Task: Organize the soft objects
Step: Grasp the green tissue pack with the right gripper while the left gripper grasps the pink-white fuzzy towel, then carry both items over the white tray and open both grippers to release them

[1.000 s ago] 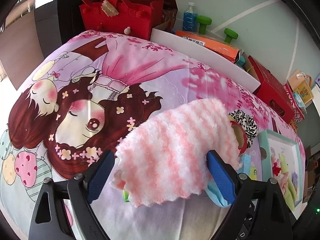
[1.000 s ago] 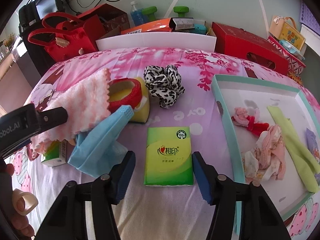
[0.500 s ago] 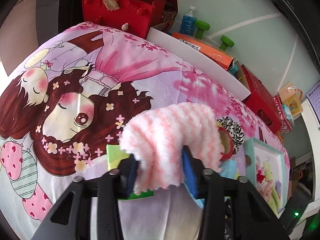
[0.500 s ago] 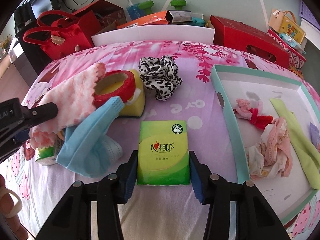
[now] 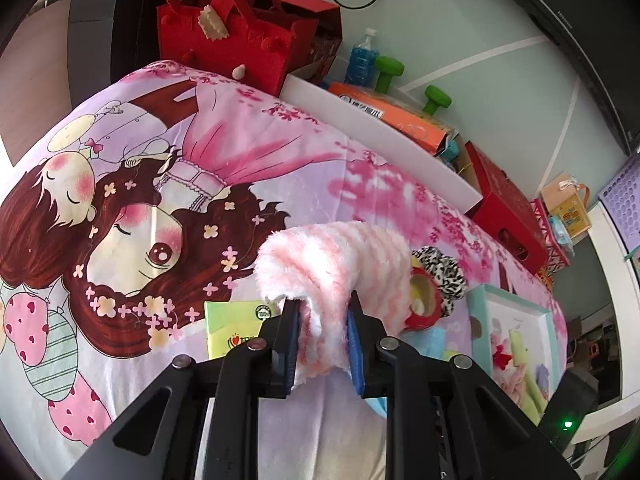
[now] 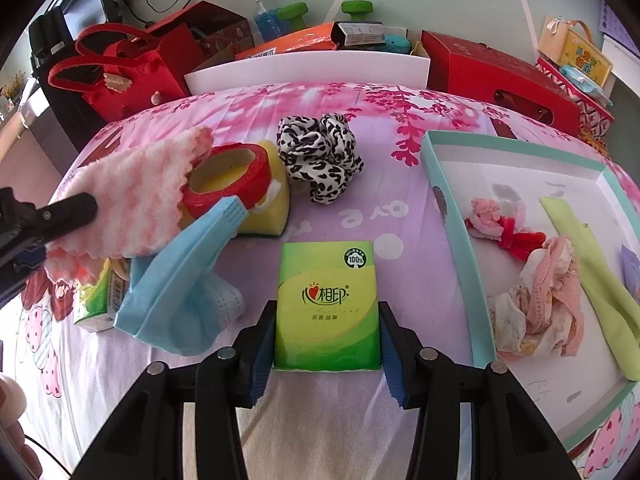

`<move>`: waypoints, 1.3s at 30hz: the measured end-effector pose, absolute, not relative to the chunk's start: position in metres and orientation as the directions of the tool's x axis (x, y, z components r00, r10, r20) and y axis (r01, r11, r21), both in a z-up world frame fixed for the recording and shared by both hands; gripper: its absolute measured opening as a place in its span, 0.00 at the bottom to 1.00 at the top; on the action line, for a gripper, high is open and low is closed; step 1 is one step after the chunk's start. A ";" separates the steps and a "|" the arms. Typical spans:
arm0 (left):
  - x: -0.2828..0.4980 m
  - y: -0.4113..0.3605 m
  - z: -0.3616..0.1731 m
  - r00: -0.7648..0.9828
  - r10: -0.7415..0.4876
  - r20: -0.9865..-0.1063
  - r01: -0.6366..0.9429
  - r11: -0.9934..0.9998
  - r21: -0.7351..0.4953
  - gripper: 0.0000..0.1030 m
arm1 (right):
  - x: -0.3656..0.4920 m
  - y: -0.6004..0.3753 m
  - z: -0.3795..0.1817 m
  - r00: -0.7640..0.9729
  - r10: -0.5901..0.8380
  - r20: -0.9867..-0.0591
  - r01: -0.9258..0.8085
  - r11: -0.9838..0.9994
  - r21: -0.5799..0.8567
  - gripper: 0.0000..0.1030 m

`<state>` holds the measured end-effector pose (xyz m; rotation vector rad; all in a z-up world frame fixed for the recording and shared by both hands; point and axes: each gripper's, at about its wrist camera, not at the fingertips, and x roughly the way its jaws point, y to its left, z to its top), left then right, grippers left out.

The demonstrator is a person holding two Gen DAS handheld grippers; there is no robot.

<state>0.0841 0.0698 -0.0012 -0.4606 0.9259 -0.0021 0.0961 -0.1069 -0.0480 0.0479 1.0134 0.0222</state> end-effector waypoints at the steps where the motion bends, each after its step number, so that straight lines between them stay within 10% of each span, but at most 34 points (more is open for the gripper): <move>1: 0.083 0.070 0.001 0.613 -0.202 -0.764 -0.191 0.901 -0.390 0.21 | 0.096 -0.108 -0.048 0.530 0.040 -0.847 0.005 0.999 0.050 0.48; 39: 0.058 0.016 0.074 0.752 -0.270 -0.602 0.011 0.917 -0.398 0.21 | 0.066 -0.171 0.010 0.669 0.009 -0.743 0.107 0.988 0.109 0.48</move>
